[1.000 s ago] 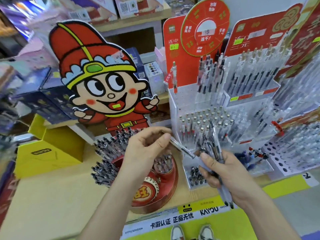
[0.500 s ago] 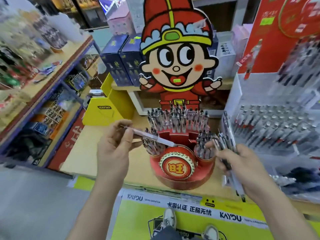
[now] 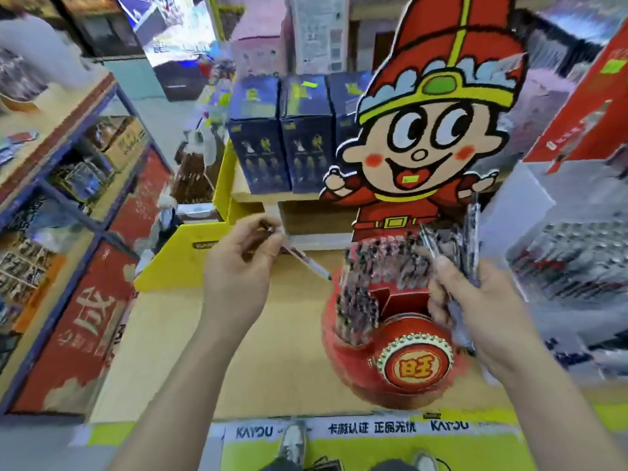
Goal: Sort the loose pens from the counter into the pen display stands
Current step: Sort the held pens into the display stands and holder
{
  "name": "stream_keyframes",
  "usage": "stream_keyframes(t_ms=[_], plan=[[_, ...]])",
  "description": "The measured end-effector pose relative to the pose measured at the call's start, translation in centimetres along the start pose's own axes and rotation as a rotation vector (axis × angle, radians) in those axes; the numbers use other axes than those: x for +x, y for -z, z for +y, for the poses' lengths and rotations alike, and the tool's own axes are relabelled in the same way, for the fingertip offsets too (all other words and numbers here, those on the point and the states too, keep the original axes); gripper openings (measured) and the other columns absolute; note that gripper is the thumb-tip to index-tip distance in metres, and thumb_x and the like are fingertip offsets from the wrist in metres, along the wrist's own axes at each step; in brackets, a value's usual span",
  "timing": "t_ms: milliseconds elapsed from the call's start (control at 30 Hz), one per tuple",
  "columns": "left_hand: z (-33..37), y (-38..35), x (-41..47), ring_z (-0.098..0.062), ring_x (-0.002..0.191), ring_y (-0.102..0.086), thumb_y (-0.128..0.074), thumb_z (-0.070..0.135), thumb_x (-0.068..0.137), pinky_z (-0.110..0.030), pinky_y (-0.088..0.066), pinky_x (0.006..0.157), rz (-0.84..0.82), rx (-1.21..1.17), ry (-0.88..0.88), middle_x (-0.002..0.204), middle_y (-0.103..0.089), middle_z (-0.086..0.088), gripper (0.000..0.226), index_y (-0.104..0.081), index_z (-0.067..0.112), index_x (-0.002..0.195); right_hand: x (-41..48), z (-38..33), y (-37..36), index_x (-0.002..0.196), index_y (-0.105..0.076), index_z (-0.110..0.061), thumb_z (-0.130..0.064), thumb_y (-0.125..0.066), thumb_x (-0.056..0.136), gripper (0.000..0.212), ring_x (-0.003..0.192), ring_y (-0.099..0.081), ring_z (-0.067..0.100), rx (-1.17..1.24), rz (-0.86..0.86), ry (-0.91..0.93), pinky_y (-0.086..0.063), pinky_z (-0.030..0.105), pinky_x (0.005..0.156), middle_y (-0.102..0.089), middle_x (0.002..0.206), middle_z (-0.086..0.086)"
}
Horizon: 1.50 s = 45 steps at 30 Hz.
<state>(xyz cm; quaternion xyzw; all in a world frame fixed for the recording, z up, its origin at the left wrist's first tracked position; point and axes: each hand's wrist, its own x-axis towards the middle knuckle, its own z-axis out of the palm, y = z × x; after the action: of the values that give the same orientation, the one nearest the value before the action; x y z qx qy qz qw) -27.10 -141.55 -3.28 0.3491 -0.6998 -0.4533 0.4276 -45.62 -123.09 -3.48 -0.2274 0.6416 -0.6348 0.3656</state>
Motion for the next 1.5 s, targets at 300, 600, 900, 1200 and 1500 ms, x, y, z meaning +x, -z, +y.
stream_keyframes(t_ms=[300, 600, 900, 1200, 1500], plan=[[-5.0, -0.7, 3.4, 0.004, 0.083, -0.063, -0.072, 0.006, 0.082, -0.016, -0.048, 0.081, -0.279, 0.049, -0.059, 0.082, -0.068, 0.025, 0.031, -0.065, 0.036, 0.087, -1.3, 0.3, -4.9, 0.073, -0.063, -0.035, -0.073, -0.069, 0.066, 0.039, 0.054, -0.042, 0.014, -0.044, 0.171, 0.053, -0.039, 0.022, 0.05, -0.049, 0.066, -0.003], [-6.7, -3.7, 4.9, -0.004, 0.088, -0.064, -0.071, 0.013, 0.085, -0.016, -0.047, 0.083, -0.434, 0.245, -0.236, 0.095, -0.073, 0.007, 0.021, -0.072, 0.015, 0.106, -0.5, -0.9, -6.0, 0.092, -0.067, -0.021, -0.069, -0.073, 0.066, 0.055, 0.05, -0.048, 0.017, -0.02, 0.213, 0.02, -0.039, 0.025, 0.047, -0.054, 0.068, 0.002], [-6.5, -5.6, 6.6, -0.018, 0.103, -0.063, -0.057, -0.004, 0.087, -0.031, -0.052, 0.088, -0.836, 0.334, -0.45, 0.112, -0.068, -0.005, 0.042, -0.062, 0.013, 0.126, 1.0, -0.8, -6.3, 0.098, -0.053, 0.004, -0.014, -0.048, 0.1, 0.019, 0.049, -0.038, 0.018, -0.106, 0.124, -0.086, -0.028, 0.03, 0.047, -0.051, 0.08, 0.013], [-6.5, -5.8, 7.2, -0.012, 0.107, -0.063, -0.062, 0.006, 0.088, -0.025, -0.051, 0.09, -0.895, 0.36, -0.491, 0.118, -0.069, 0.002, 0.037, -0.064, 0.017, 0.123, 1.5, -0.9, -7.2, 0.111, -0.058, -0.017, -0.024, -0.055, 0.085, 0.028, 0.046, -0.049, 0.017, 0.189, 0.106, -0.098, -0.038, 0.024, 0.042, -0.059, 0.068, 0.006], [-2.0, -3.9, 7.1, 0.001, 0.097, -0.062, -0.05, 0.013, 0.098, -0.014, -0.049, 0.083, -0.67, 0.066, 0.041, 0.107, -0.069, 0.013, 0.028, -0.064, 0.024, 0.12, 1.2, -0.5, -7.4, 0.111, -0.056, -0.01, -0.02, -0.051, 0.091, 0.023, 0.044, -0.042, 0.014, 0.199, 0.024, -0.146, -0.034, 0.021, 0.041, -0.058, 0.068, 0.007]])
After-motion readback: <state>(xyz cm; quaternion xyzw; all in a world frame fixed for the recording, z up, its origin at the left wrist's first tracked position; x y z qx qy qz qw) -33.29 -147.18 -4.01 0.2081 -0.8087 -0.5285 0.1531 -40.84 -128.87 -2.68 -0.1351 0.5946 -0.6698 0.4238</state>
